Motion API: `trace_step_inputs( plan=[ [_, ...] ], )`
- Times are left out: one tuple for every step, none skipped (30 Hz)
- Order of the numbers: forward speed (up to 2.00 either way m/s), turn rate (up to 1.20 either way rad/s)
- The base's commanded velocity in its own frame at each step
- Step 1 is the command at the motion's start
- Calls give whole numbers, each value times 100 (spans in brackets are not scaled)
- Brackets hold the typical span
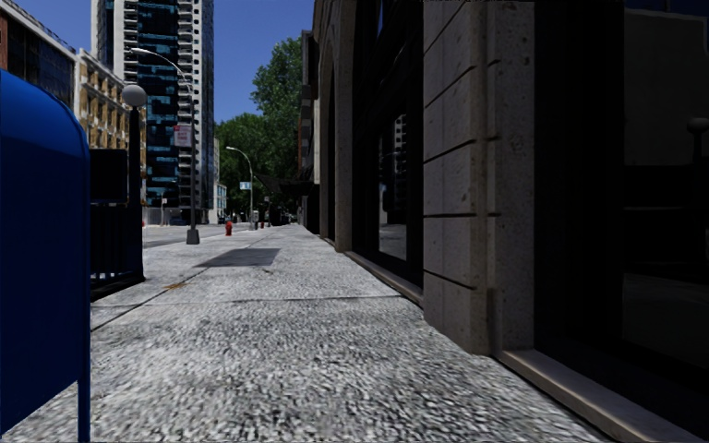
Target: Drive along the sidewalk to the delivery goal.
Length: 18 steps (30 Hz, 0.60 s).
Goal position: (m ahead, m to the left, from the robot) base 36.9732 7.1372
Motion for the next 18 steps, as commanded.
trace_step_inputs(
  plan=[
    [200, 0],
    [200, 0],
    [200, 0],
    [200, 0],
    [200, 0],
    [200, 0],
    [200, 2],
    [200, 17],
    [200, 35],
    [200, 35],
    [200, 47],
    [200, 51],
    [200, 52],
    [200, 52],
    [200, 52],
    [200, 52],
    [200, 52],
    [200, 52]
  ],
)
